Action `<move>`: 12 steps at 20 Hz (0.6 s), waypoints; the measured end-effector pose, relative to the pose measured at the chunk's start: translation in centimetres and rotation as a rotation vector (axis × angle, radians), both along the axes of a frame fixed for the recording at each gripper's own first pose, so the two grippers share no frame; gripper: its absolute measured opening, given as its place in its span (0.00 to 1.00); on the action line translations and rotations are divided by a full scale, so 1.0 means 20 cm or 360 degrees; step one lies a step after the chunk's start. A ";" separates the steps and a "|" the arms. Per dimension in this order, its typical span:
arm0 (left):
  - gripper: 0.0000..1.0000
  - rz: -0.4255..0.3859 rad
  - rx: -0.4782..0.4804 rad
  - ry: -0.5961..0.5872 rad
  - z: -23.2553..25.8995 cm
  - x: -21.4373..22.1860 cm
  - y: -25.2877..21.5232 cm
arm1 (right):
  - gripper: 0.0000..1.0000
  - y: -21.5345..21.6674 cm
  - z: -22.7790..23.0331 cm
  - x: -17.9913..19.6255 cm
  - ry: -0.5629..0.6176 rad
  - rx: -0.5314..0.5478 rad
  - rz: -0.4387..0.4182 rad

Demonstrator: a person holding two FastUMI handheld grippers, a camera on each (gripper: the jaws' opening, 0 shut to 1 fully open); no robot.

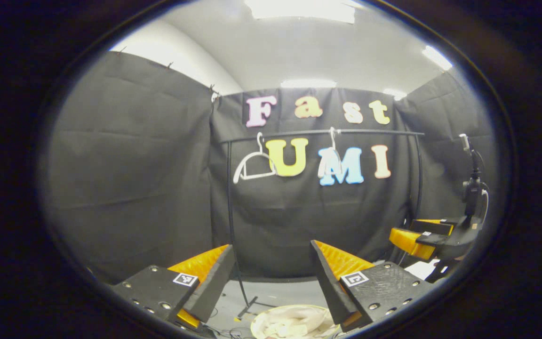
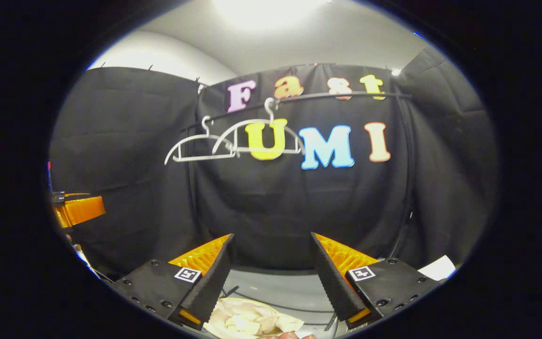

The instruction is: Grasp the clothes on the hanger with both hands and then place them into the laundry hamper below.

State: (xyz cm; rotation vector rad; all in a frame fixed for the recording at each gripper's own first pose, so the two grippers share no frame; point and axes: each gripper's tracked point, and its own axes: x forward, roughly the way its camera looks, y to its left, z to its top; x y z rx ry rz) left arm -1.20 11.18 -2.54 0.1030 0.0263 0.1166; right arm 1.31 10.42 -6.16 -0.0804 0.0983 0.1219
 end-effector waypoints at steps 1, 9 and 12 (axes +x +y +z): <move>0.92 -0.0014 -0.0007 -0.0029 0.07 -0.03 -0.02 | 1.00 -0.04 0.11 -0.02 -0.0071 0.0002 -0.0038; 0.92 -0.0036 -0.0107 -0.0114 0.18 -0.19 0.00 | 0.97 -0.41 0.37 -0.28 -0.0233 0.0026 -0.0298; 0.92 -0.0008 -0.0105 -0.0096 0.10 -0.27 0.12 | 0.97 -0.54 0.27 -0.41 -0.0146 -0.0041 -0.0388</move>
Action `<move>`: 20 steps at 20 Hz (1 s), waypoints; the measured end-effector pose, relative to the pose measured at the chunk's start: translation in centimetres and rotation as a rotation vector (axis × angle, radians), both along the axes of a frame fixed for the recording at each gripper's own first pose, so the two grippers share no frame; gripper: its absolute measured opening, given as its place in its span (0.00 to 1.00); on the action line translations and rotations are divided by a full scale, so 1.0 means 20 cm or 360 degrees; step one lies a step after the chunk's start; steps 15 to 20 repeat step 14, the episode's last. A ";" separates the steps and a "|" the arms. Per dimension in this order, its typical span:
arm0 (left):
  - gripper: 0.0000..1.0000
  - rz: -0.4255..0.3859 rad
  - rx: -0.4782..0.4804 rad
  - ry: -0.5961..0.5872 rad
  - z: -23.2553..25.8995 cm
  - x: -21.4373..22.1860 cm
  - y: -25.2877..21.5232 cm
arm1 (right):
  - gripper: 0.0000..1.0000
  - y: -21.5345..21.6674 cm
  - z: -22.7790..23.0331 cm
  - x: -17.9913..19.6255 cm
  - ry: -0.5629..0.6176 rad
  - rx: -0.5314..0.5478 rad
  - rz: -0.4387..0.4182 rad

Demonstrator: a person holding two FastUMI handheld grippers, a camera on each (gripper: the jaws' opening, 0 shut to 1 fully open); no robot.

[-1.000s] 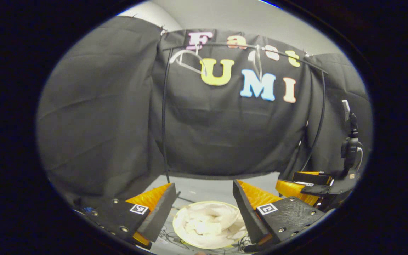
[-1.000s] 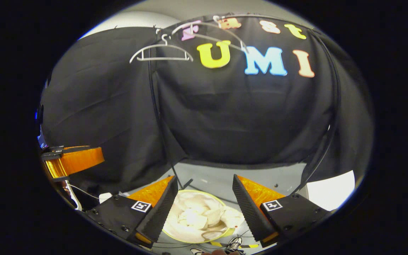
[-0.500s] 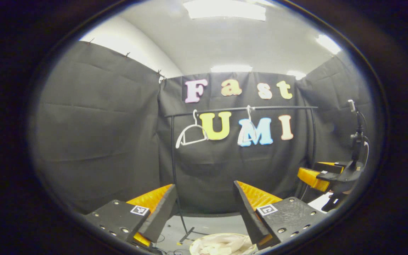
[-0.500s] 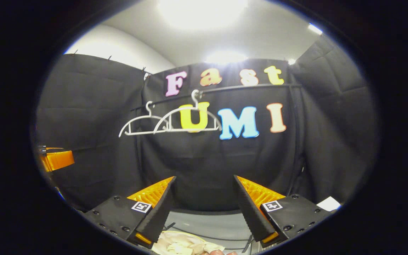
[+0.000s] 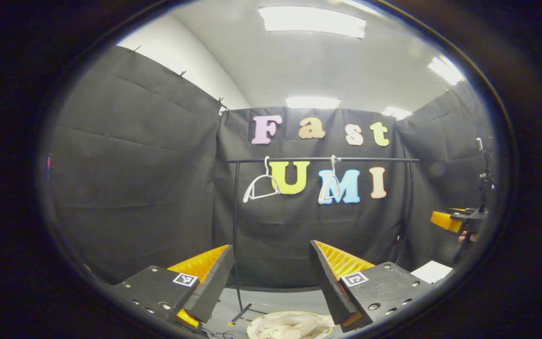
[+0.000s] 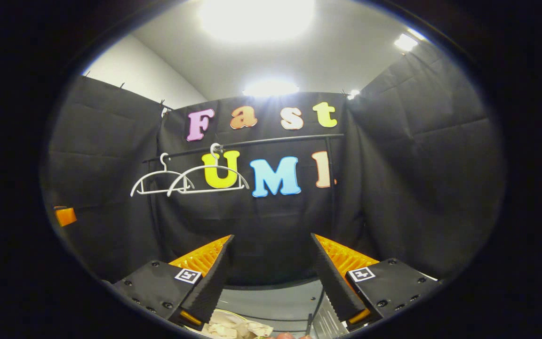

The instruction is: Grasp the clothes on the hanger with both hands and then place them into the laundry hamper below.

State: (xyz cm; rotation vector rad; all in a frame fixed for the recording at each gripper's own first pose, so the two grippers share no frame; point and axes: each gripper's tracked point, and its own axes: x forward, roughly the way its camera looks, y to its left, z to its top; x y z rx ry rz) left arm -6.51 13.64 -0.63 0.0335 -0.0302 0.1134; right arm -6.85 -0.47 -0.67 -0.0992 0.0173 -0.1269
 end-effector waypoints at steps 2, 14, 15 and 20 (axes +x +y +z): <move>0.92 0.0011 -0.0027 0.0008 -0.04 -0.04 0.06 | 0.97 -0.05 -0.08 -0.06 0.0066 -0.0032 -0.0034; 0.97 0.0163 -0.0093 0.0181 -0.51 0.02 0.02 | 0.98 -0.15 -0.47 -0.06 0.0367 0.0035 -0.0074; 0.97 0.0163 -0.0093 0.0181 -0.51 0.02 0.02 | 0.98 -0.15 -0.47 -0.06 0.0367 0.0035 -0.0074; 0.97 0.0163 -0.0093 0.0181 -0.51 0.02 0.02 | 0.98 -0.15 -0.47 -0.06 0.0367 0.0035 -0.0074</move>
